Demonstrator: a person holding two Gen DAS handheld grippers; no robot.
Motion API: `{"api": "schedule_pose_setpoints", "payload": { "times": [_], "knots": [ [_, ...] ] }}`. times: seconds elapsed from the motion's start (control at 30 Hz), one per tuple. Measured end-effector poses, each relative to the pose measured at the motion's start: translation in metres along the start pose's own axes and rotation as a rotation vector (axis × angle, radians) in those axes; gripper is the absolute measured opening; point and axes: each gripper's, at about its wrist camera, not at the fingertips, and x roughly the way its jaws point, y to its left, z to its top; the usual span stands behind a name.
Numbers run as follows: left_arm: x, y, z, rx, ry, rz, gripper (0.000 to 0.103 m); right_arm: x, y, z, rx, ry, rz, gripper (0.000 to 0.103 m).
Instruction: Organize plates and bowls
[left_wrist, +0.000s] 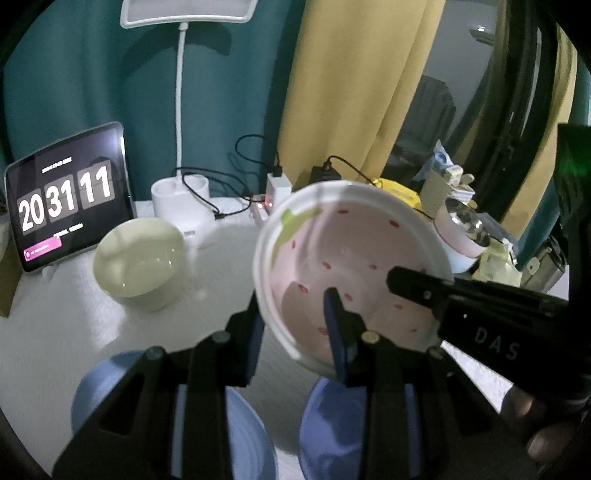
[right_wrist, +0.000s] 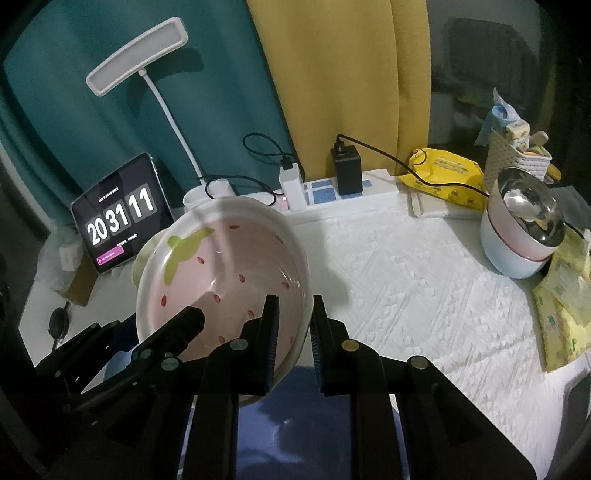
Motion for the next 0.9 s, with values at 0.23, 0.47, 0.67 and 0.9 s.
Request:
{"api": "schedule_pose_setpoints", "payload": {
  "times": [0.23, 0.47, 0.67, 0.9],
  "knots": [
    [-0.008, -0.005, -0.006, 0.008, 0.002, -0.012, 0.032, -0.010, -0.001, -0.009, 0.013, -0.006, 0.001, 0.018],
    [-0.013, -0.012, -0.014, 0.022, 0.010, -0.020, 0.032, -0.019, -0.004, -0.021, 0.023, -0.006, -0.007, 0.018],
    [-0.015, -0.020, -0.024, 0.032, 0.020, -0.024, 0.032, -0.023, -0.008, -0.031, 0.041, 0.002, -0.009, 0.018],
    [-0.018, -0.029, -0.035, 0.054, 0.030, -0.023, 0.032, -0.028, -0.014, -0.045, 0.058, 0.008, -0.008, 0.018]
  ]
}}
